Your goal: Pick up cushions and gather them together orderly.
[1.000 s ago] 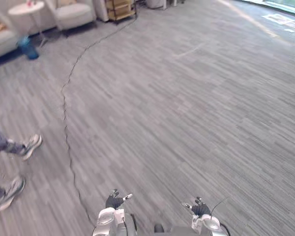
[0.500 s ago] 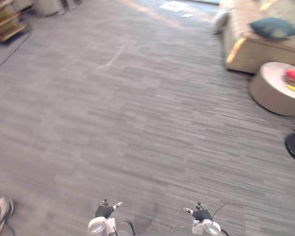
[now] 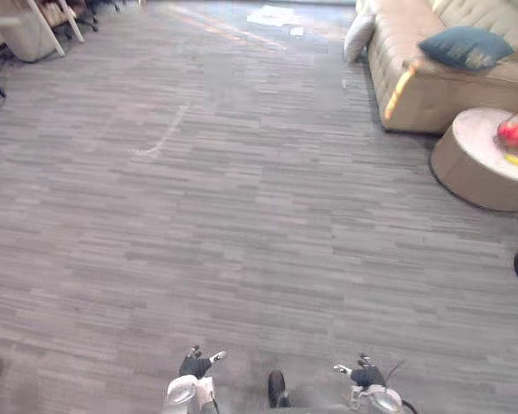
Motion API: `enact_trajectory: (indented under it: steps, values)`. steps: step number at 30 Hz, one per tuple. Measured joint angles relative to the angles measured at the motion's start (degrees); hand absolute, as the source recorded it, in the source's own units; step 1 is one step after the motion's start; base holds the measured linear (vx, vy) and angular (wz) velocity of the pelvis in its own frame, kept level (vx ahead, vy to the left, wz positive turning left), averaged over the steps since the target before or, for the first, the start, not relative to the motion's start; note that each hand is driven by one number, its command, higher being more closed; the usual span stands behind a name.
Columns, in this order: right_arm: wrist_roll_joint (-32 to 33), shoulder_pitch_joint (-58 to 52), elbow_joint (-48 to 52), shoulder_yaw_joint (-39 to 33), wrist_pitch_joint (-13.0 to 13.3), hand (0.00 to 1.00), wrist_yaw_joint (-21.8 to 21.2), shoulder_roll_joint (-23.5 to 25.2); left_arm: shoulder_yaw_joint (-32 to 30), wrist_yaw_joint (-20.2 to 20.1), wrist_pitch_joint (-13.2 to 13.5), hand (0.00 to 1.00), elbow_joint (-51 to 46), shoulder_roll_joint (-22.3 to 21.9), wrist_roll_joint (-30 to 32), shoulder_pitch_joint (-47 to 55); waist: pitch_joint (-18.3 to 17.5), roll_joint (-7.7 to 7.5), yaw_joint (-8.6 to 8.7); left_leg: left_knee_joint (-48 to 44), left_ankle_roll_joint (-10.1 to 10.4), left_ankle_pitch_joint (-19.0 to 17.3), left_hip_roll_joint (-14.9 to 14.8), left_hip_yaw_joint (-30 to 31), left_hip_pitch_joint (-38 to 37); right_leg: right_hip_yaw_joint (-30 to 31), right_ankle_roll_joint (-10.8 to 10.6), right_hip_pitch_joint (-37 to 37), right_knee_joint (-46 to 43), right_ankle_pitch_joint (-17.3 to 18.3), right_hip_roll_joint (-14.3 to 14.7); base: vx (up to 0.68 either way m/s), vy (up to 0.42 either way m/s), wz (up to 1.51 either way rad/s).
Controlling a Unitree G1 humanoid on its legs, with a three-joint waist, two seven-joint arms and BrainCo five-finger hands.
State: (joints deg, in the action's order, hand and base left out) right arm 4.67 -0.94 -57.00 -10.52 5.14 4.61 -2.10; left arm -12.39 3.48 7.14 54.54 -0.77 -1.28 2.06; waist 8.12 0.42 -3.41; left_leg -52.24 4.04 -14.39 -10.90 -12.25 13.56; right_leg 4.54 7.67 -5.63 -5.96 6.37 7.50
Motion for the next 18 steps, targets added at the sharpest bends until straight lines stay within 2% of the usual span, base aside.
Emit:
enact_trajectory:
  steps: [1, 2, 3, 5, 6, 7, 8, 9, 10, 11, 12, 13, 14, 16, 17, 18]
  values:
    - [0.0, 0.7, 0.0, 0.0, 0.0, 0.0, 0.1, 0.1, 0.0, 0.1, 0.2, 0.0, -0.1, 0.0, 0.0, 0.0, 0.0, 0.08, -0.1, 5.8, 0.0, -0.1, 0.8, -0.8, 1.4, 1.1, -0.4, -1.5, 1.1, 0.4, -0.8, 0.47, 0.161, -0.75]
    - [-0.1, 1.6, -0.3, -0.4, 0.1, 0.0, 0.1, -0.3, 0.8, 0.2, 0.5, 0.0, 0.2, 0.1, -0.1, 0.0, -0.1, 0.07, -0.1, 17.7, -0.1, 0.9, 3.1, -0.5, 3.0, 2.8, -1.0, -2.6, 2.2, 1.8, -2.5, 0.47, 0.186, -0.66]
    - [-0.1, 1.8, -0.4, -0.4, 0.1, 0.0, 0.2, -0.4, 1.6, 0.2, 1.0, 0.0, 0.3, 0.0, -0.2, 0.2, -0.2, 0.65, -0.2, 30.9, 1.3, 4.4, 4.6, 0.8, 4.2, 4.8, -1.3, -3.8, 3.1, 3.3, -3.5, 0.48, 0.194, -0.68]
    - [-0.2, 1.7, -1.7, -0.2, -0.2, 0.0, 0.4, -1.3, 2.9, 0.3, 1.2, 0.0, 0.9, 0.0, -0.8, 0.4, -0.9, 2.98, -0.39, 40.9, 2.5, 9.5, 3.6, 2.3, 7.8, 7.0, -2.8, -5.9, 3.8, 5.9, -3.6, 0.56, 0.282, -0.62]
    - [-0.2, 1.4, -3.1, -0.2, -0.6, 0.0, 0.5, -1.5, 3.5, 0.3, 1.2, 0.0, 1.1, 0.2, -1.1, 0.6, -1.3, 3.29, -0.72, 42.7, 1.7, 11.3, 3.3, 1.8, 8.5, 8.4, -4.4, -8.2, 3.9, 7.9, -4.6, 0.64, 0.358, -0.61]
    - [-0.2, 0.7, -3.7, -0.2, -0.6, 0.0, 0.5, -1.4, 4.1, 0.3, 1.2, 0.0, 1.3, 0.8, -1.2, 0.9, -1.8, 2.51, -1.29, 41.2, 0.8, 15.9, 3.8, 1.5, 8.1, 9.4, -5.7, -9.8, 3.7, 9.3, -6.0, 0.7, 0.389, -0.61]
    - [-0.3, -0.4, -4.6, -0.2, -0.6, 0.0, 0.5, -1.3, 5.3, 0.3, 1.2, 0.0, 2.1, 1.4, -1.1, 1.6, -4.0, 1.59, -1.44, 41.0, -3.5, 21.0, 5.7, 1.0, 7.8, 10.6, -7.5, -9.6, 1.2, 10.4, -7.8, 0.76, 0.388, -0.34]
    - [-0.4, -0.8, -4.9, -0.3, -0.6, 0.0, 0.6, -0.5, 6.1, 0.2, 1.1, 0.0, 2.7, 2.7, -1.1, 1.4, -5.3, -0.16, -0.94, 41.0, -5.5, 19.9, 8.0, 0.1, 7.0, 11.0, -8.5, -7.4, -3.7, 10.7, -9.7, 0.89, 0.446, -0.07]
    - [-1.4, -1.4, -5.4, -0.5, -0.7, 0.0, 0.5, 0.4, 6.7, 0.2, 1.0, 0.0, 3.5, 3.6, -1.1, 1.0, -4.8, -1.78, -0.17, 41.2, -6.4, 17.9, 10.2, -0.3, 4.5, 11.5, -14.1, -3.8, -15.3, 8.8, -9.9, 0.74, 0.359, 0.18]
    - [-1.8, -1.6, -5.5, -0.5, -0.7, 0.0, 0.5, 0.7, 6.8, 0.3, 1.0, 0.0, 3.6, 3.9, -1.1, 0.9, -4.5, -2.14, -0.04, 41.2, -6.7, 16.7, 10.9, -0.2, 3.0, 11.9, -17.3, -2.3, -20.4, 7.1, -9.5, 0.67, 0.333, 0.16]
    - [-2.4, -2.2, -5.3, -0.7, -0.6, 0.0, 0.5, 0.9, 6.8, 0.2, 0.7, 0.0, 3.7, 4.4, -1.1, 0.7, -3.9, -2.68, 0.58, 41.6, -7.2, 14.0, 11.8, 0.3, -0.6, 11.4, -22.7, 2.5, -33.2, 3.0, -9.0, 0.6, 0.288, 0.09]
    - [-2.4, -2.2, -5.0, -0.7, -0.4, 0.0, 0.4, 0.8, 6.8, 0.3, 0.4, 0.0, 3.9, 4.5, -1.1, 0.6, -3.4, -2.71, 0.63, 41.6, -7.4, 12.2, 12.4, 0.4, -3.2, 9.8, -20.6, 5.2, -40.2, 3.8, -9.1, 0.56, 0.268, -0.02]
    - [-2.5, -2.4, -4.2, -0.6, -0.3, 0.0, 0.4, 0.4, 6.7, 0.3, 0.0, 0.0, 3.9, 4.2, -1.1, 0.4, -2.8, -2.46, 0.63, 42.0, -8.0, 9.2, 12.6, 0.3, -7.0, 7.3, -17.3, 8.5, -45.9, 5.5, -9.5, 0.52, 0.249, -0.18]
    - [-2.2, -3.0, -2.1, -0.4, 0.1, 0.0, 0.3, -0.3, 6.7, 0.3, -0.2, 0.0, 4.2, 3.3, -1.2, 0.4, -1.9, -0.89, 0.71, 43.8, -8.7, 4.8, 12.4, -0.1, -15.2, 0.4, -11.1, 16.3, -48.9, 9.1, -9.4, 0.52, 0.219, -0.22]
    - [-2.3, -2.7, -1.9, -0.4, 0.3, 0.0, 0.3, -0.3, 6.7, 0.3, -0.2, 0.0, 4.6, 3.3, -1.2, 0.3, -1.8, -0.94, 1.1, 44.9, -8.8, 3.8, 12.4, -0.2, -17.5, -1.6, -9.8, 18.7, -46.9, 10.2, -9.2, 0.51, 0.135, -0.04]
    - [-2.3, -2.4, -1.9, -0.3, 0.6, 0.0, 0.2, -0.3, 6.8, 0.2, -0.2, 0.0, 5.0, 3.3, -1.2, 0.2, -2.0, -1.23, 1.8, 46.0, -9.0, 2.2, 12.3, -0.1, -20.2, -4.2, -9.6, 21.9, -42.1, 10.7, -8.4, 0.62, 0.076, 0.14]
